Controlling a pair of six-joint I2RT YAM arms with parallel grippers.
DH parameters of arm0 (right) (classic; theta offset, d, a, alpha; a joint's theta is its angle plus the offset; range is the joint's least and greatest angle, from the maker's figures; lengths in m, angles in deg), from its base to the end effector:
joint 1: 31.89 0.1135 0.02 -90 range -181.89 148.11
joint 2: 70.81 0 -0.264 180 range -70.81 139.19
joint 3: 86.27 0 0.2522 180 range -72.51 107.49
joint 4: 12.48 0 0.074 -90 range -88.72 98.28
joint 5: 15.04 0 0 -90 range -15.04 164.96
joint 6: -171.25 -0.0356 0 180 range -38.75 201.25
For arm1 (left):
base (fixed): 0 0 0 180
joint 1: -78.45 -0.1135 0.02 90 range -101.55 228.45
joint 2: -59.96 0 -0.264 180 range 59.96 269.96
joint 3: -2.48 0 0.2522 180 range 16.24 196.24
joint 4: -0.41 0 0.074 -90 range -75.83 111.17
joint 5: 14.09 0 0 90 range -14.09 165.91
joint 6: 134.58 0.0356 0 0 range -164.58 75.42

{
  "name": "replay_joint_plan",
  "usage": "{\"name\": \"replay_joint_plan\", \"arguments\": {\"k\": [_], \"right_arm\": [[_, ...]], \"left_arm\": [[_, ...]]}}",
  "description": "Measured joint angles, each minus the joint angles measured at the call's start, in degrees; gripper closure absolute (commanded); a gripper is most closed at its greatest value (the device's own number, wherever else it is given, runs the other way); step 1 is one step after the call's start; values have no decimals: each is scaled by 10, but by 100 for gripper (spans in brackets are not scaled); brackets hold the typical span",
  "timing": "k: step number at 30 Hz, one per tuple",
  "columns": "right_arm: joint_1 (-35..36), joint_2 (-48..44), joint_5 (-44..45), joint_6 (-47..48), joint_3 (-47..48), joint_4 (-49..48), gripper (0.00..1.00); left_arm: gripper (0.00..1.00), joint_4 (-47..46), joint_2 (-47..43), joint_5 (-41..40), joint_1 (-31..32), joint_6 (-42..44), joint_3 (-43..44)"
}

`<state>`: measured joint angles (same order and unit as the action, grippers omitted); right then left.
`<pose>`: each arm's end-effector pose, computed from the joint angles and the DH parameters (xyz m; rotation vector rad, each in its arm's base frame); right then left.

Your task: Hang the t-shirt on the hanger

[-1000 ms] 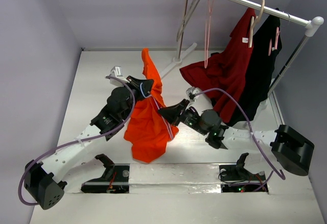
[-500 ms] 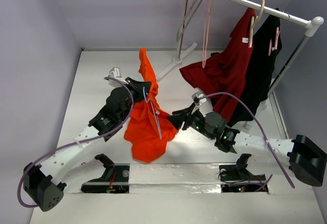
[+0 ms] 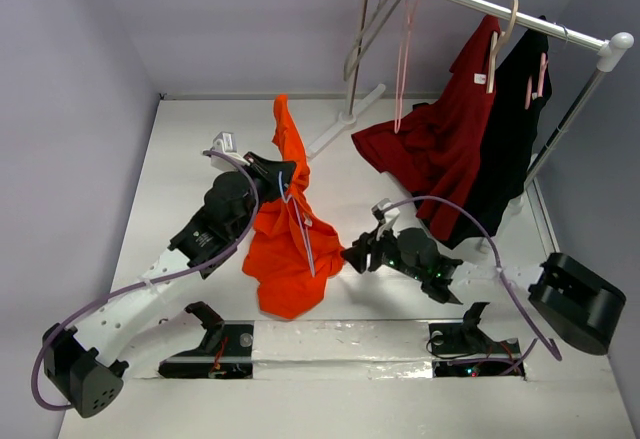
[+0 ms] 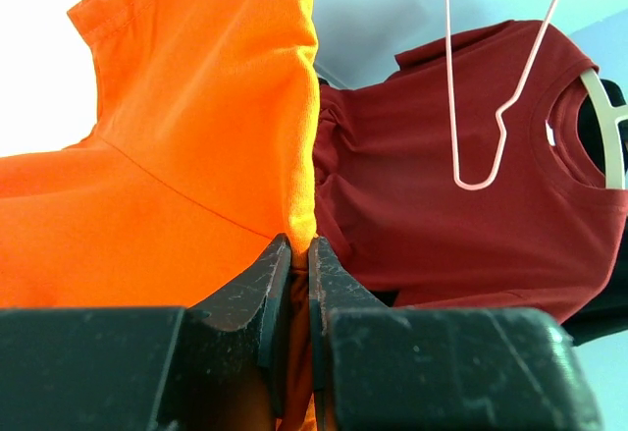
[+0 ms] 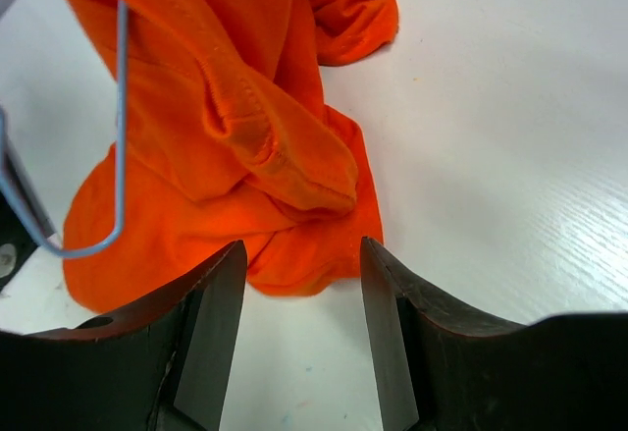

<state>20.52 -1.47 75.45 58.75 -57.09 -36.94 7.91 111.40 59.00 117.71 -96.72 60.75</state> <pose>0.1376 0.1782 0.1682 -0.4954 1.8791 0.8888 0.1722 -0.1273 0.3487 -0.4280 1.6201 -1.0006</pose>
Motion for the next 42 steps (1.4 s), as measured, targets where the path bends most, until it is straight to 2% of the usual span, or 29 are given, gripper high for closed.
{"name": "replay_joint_plan", "arguments": {"k": [6,11,12,14,15,20,25,33,38,42], "right_arm": [[-6,99,-23,16,45,-37,43],[-6,126,-24,25,57,-68,44],[-7,132,-23,28,62,-75,61],[-7,143,-26,36,73,-79,71],[-7,153,-31,37,81,-84,79],[-6,163,-48,26,80,-115,100],[32,179,-22,7,56,-153,100],[185,238,127,-8,55,-202,100],[219,239,191,-26,55,-219,100],[228,214,210,-40,54,-195,100]], "left_arm": [[100,2,-2,4,0,0,0],[100,2,-3,4,0,2,0],[100,2,-3,4,0,2,0],[100,2,-3,5,0,2,0],[100,2,-3,5,0,2,0],[100,-3,-3,4,0,2,3],[100,-28,7,4,0,2,24],[100,-67,25,-3,0,-15,48],[100,-95,25,-31,0,-18,36],[100,-139,25,-46,0,-19,4]]}}
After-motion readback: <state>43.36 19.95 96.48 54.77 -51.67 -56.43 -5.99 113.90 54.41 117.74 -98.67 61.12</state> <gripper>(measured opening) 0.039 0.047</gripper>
